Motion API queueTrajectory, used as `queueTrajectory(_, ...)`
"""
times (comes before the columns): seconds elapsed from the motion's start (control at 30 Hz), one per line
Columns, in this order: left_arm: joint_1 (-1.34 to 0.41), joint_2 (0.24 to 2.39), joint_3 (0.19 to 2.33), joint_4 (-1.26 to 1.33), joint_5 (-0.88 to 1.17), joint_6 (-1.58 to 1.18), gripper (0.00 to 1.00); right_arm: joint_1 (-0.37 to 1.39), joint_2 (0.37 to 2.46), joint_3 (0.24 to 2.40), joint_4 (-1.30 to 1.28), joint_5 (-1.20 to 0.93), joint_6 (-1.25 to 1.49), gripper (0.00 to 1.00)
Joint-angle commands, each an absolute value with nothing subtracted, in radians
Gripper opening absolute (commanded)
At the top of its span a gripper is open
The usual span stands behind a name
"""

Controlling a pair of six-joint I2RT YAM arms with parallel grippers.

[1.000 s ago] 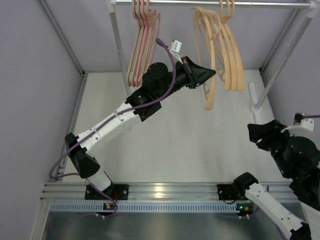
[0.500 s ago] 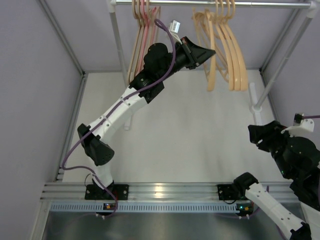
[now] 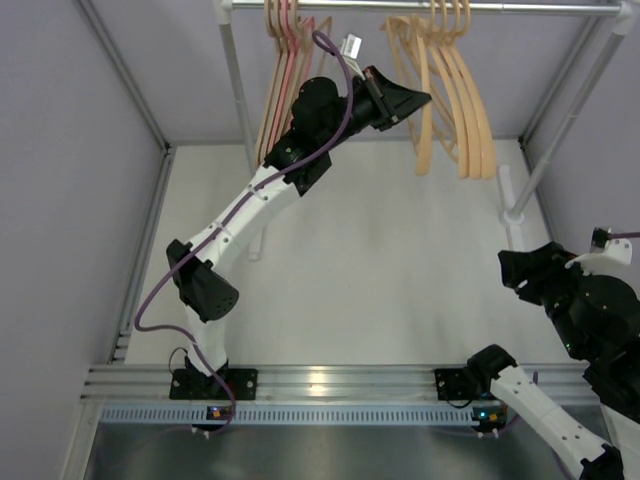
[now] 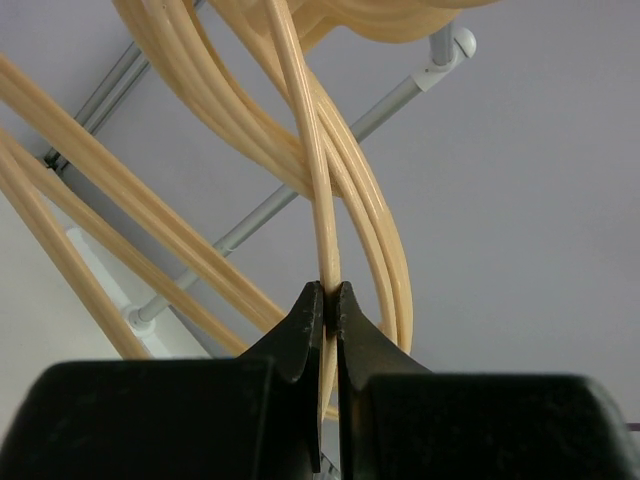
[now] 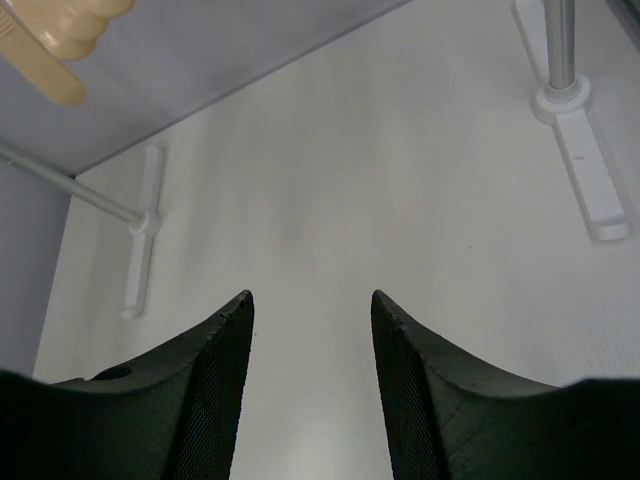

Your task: Organize the hangers

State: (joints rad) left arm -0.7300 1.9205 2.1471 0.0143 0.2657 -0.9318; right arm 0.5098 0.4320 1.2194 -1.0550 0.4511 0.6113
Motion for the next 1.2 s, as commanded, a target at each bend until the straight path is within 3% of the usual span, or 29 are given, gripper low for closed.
queueTrajectory(0.0, -0.709, 1.928, 2.187, 0.021, 0.287, -0.959, 0.0, 0.523, 0.426, 1.249, -1.069, 0.46, 0.598, 0.49)
queueTrajectory(0.6, -0.687, 1.93, 2.155, 0.02, 0.325, -0.983, 0.02, 0.523, 0.423, 1.246, -1.069, 0.459, 0.601, 0.49)
queueTrajectory(1.17, -0.742, 1.727, 1.962, 0.037, 0.288, -0.919, 0.37, 0.523, 0.42, 1.243, -1.066, 0.468, 0.603, 0.5)
